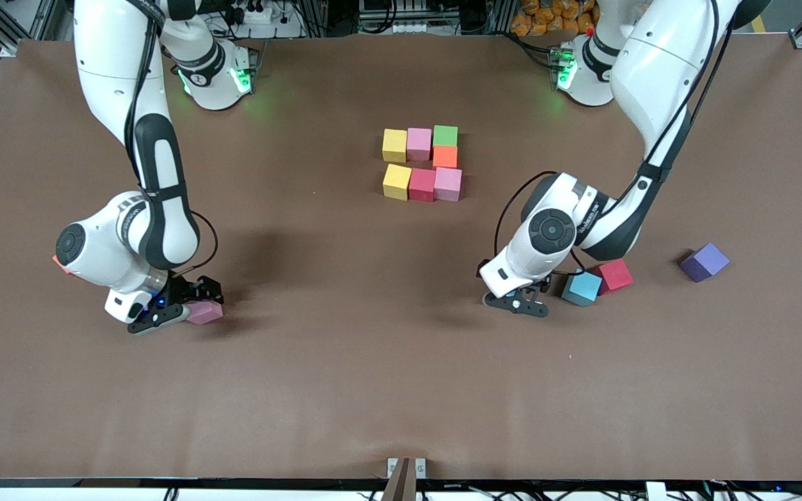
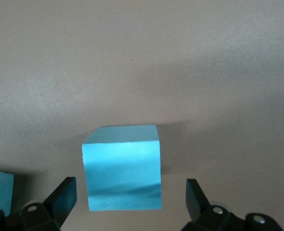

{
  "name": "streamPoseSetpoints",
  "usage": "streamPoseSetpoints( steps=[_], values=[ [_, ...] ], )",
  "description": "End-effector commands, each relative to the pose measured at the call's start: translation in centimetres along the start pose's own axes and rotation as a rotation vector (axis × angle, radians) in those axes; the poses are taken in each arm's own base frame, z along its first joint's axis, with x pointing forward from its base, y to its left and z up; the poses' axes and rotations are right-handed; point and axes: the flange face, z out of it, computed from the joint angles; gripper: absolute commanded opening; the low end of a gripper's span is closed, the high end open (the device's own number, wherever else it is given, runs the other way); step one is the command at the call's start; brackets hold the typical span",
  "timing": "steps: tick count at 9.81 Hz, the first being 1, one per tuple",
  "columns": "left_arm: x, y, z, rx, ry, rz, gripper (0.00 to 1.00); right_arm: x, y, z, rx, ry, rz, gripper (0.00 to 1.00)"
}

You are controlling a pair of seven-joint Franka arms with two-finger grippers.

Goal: Form number 2 with 11 blocks
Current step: 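Grasp the lilac cube with the right gripper while the left gripper grasps cyan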

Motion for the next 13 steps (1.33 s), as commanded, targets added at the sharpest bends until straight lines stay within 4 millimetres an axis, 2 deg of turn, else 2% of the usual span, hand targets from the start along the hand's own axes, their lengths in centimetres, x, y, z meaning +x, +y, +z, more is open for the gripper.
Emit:
streamPoseSetpoints(
  steps=[1, 3, 4, 5, 10, 11, 12, 13],
  values=[
    [0.6, 0.1, 0.3, 0.007, 0.027, 0.006, 1.0, 0.5, -0.3, 0.0, 0.006, 0.007, 0.009, 0.62],
    [0.7, -0.1, 0.6, 0.01, 0.026, 0.008, 1.0, 0.8, -0.7, -0.1, 0.007, 0.011, 0.001, 0.37],
    [0.8, -0.4, 0.8, 0.027, 0.037, 0.021, 1.0, 1.2, -1.8, -0.1, 0.013, 0.01, -0.011, 0.25],
    [0.9, -0.9, 1.3, 0.035, 0.041, 0.023, 1.0, 1.4, -2.7, -0.1, 0.017, 0.011, -0.015, 0.17],
    [1.0, -1.5, 1.7, 0.033, 0.036, 0.011, 1.0, 2.6, -10.5, 0.6, 0.053, -0.013, 0.072, 0.16],
    [0.9, -1.4, 1.7, 0.033, 0.036, 0.012, 0.9, 2.6, -12.6, 0.9, 0.059, -0.022, 0.107, 0.16],
    [0.9, -1.4, 1.7, 0.03, 0.035, 0.004, 0.59, 2.3, -15.2, 1.4, 0.065, -0.039, 0.14, 0.16],
    [1.0, -1.7, 1.5, 0.034, 0.04, 0.001, 0.23, 2.0, -17.6, 1.6, 0.074, -0.048, 0.162, 0.16]
  ],
)
